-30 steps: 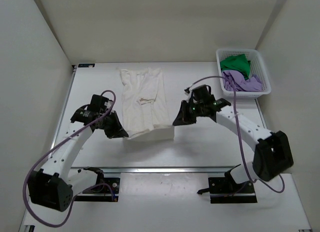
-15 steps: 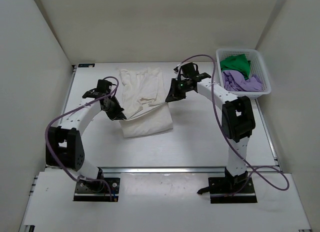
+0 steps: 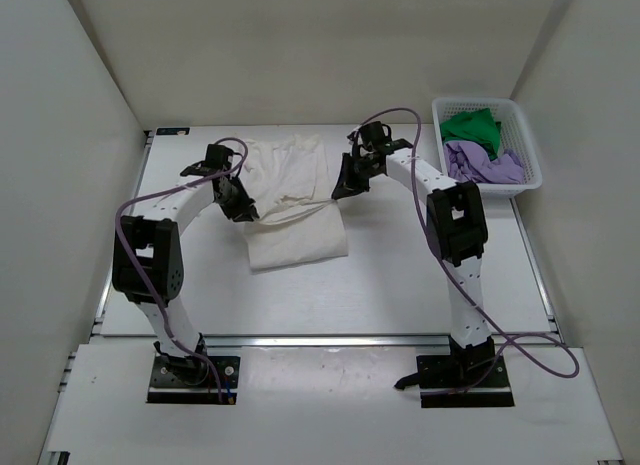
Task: Fold and stack the t-shirts
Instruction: Fold the folded rectangular tshirt in 1/3 of the way
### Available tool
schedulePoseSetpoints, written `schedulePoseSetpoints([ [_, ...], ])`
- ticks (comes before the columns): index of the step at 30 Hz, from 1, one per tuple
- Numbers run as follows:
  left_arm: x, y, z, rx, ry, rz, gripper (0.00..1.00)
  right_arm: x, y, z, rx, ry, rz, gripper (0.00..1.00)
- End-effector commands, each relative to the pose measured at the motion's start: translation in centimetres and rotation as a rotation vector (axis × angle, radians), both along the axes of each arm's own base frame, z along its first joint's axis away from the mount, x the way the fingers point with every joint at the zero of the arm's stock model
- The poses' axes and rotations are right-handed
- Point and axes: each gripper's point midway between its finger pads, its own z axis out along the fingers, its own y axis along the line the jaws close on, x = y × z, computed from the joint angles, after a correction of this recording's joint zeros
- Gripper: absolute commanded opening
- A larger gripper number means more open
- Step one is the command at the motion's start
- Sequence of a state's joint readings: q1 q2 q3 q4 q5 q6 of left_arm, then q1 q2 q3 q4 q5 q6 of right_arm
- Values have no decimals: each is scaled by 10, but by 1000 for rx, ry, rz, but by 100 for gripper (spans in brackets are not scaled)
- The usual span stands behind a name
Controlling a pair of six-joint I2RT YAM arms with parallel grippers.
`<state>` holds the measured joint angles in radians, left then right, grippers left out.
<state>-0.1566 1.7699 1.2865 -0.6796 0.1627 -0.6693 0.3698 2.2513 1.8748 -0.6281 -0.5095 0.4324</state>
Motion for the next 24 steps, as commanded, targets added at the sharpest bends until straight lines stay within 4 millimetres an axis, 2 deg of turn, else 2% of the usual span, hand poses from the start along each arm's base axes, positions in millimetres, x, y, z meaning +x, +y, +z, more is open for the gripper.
schedulePoseSetpoints([
  [1, 27, 8, 17, -1, -94, 17, 35, 24, -2, 20, 13, -69, -11, 0],
  [2, 32, 12, 18, 6, -103, 22, 42, 23, -3, 22, 17, -63, -6, 1],
  [3, 35, 13, 22, 6, -115, 21, 47, 25, 0, 20, 23, -57, -5, 7],
  [5, 40, 18, 32, 19, -145, 21, 65, 27, -1, 25, 22, -54, 3, 16],
  [6, 43, 18, 45, 12, -175, 19, 66, 31, 0, 32, 22, -75, 3, 20],
  [9, 40, 21, 77, 24, -250, 23, 63, 28, -1, 49, 29, -99, 13, 28],
  [10, 32, 13, 86, 14, -280, -4, 53, 27, -3, 57, 31, -112, 14, 28],
  [11, 24, 7, 85, 16, -277, -27, 43, 21, -2, 65, 24, -127, 29, 29],
  [12, 16, -1, 82, 5, -258, -52, 36, 12, 1, 69, 19, -126, 47, 27],
  [13, 0, -14, 75, -5, -234, -94, 33, 8, 1, 67, 14, -125, 62, 17],
  [14, -17, -30, 61, -36, -200, -122, 27, -8, 11, 64, 17, -114, 109, 4],
  [15, -23, -42, 61, -82, -209, -149, 22, -18, 13, 60, 5, -104, 133, 0],
  [16, -41, -49, 45, -101, -169, -155, 21, -23, 12, 58, 1, -107, 133, 0],
  [17, -57, -55, 34, -141, -142, -151, 19, -41, 14, 52, 5, -85, 152, 0],
  [18, -59, -59, 28, -160, -148, -152, 19, -51, 13, 47, 26, -83, 140, 1],
  [19, -73, -56, 15, -174, -120, -125, 19, -52, 18, 53, 84, -102, 135, 0],
  [20, -80, -55, 7, -207, -115, -111, 21, -68, 13, 50, 119, -73, 141, 0],
  [21, -78, -52, 6, -224, -128, -97, 22, -71, 10, 49, 150, -78, 121, 0],
  [22, -85, -49, -2, -231, -111, -81, 21, -69, 10, 49, 179, -87, 116, 0],
  [24, -91, -39, -22, -192, -77, -70, 22, -79, -1, 26, 173, -27, 99, 0],
])
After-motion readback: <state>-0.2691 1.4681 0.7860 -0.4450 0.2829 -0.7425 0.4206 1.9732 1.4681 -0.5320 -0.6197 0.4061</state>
